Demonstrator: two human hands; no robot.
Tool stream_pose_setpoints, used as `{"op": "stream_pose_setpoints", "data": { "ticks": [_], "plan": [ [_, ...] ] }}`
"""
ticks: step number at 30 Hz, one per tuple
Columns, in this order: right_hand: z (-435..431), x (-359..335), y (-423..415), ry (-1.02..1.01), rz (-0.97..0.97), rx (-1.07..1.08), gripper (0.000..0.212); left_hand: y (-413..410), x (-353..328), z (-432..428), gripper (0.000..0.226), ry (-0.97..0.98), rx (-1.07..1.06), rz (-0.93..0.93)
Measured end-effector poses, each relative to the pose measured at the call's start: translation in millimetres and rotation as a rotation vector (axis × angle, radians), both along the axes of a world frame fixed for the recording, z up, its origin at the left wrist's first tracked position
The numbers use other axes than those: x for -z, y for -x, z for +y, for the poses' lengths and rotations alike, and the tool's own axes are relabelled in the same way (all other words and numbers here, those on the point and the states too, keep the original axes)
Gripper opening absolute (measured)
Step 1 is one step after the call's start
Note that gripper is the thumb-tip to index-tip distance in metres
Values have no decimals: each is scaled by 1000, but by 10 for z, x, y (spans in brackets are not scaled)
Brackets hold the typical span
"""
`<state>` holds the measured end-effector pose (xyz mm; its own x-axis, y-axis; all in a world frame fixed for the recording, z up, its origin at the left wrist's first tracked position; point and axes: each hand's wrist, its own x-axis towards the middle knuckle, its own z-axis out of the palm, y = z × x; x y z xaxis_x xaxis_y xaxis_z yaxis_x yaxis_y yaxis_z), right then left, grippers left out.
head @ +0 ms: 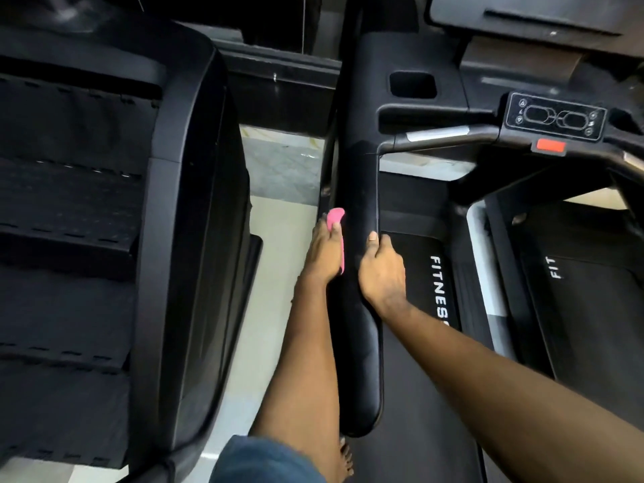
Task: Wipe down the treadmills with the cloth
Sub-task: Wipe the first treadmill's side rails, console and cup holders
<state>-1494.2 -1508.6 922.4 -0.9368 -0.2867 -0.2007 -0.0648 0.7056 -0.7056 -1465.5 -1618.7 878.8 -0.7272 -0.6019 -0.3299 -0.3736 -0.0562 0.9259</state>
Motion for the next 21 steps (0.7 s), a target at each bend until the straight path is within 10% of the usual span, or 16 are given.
{"op": "stream_pose_setpoints", "data": {
  "ticks": [10, 21],
  "plan": [
    [23, -109, 349, 23, -156, -59, 50, -1079, 1, 740, 38, -185, 43, 37],
    [-499, -13, 782, 103, -64, -27, 37, 120, 106, -131, 46, -46, 64, 147]
  ]
}}
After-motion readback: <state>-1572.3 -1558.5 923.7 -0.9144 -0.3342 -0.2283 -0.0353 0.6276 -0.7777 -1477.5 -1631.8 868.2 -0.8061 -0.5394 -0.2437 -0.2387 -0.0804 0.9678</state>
